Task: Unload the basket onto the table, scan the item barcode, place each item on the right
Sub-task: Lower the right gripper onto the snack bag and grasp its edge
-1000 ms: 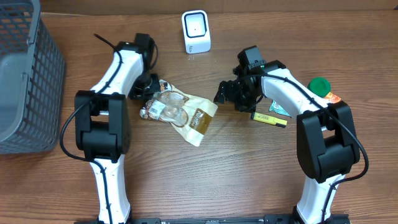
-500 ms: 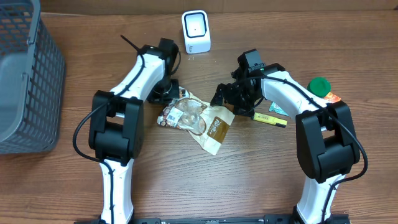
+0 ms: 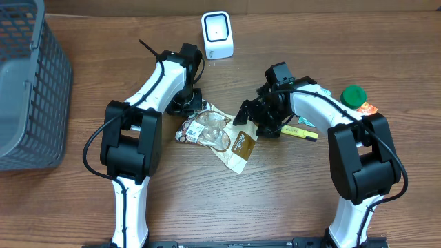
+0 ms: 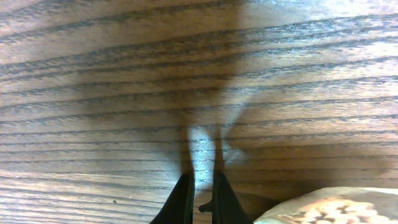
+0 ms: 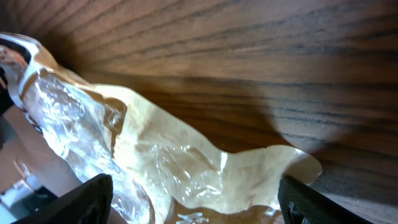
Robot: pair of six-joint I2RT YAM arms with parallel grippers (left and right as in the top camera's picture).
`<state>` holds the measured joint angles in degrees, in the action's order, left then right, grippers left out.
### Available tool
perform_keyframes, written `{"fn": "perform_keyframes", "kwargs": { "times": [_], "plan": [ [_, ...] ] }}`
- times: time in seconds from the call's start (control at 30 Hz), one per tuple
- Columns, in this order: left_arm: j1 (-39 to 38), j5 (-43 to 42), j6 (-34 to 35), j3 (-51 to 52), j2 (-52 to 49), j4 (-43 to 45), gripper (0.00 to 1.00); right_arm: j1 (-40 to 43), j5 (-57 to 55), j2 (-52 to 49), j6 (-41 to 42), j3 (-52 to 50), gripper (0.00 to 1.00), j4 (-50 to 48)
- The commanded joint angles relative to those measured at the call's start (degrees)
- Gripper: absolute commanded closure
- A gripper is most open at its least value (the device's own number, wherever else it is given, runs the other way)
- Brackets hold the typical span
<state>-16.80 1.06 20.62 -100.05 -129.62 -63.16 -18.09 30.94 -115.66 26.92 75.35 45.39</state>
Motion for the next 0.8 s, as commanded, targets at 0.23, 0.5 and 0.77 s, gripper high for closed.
{"fn": "perform_keyframes", "kwargs": {
  "times": [0.23, 0.5, 0.77],
  "plan": [
    [-0.1, -0.5, 0.2, 1.2, -0.6, 0.2, 0.96, 1.4, -3.6, 1.8, -1.7, 4.3, 0.11, 7.4],
    [-0.1, -0.5, 0.2, 1.2, -0.6, 0.2, 0.96, -0.8, -4.3, 1.6, -1.6, 0.8, 0.02, 7.5],
    [-0.1, -0.7, 0.2, 1.2, -0.6, 0.2, 0.96, -3.3, 1.4, 0.2, -1.3, -2.3, 0.01, 0.5]
  ]
}}
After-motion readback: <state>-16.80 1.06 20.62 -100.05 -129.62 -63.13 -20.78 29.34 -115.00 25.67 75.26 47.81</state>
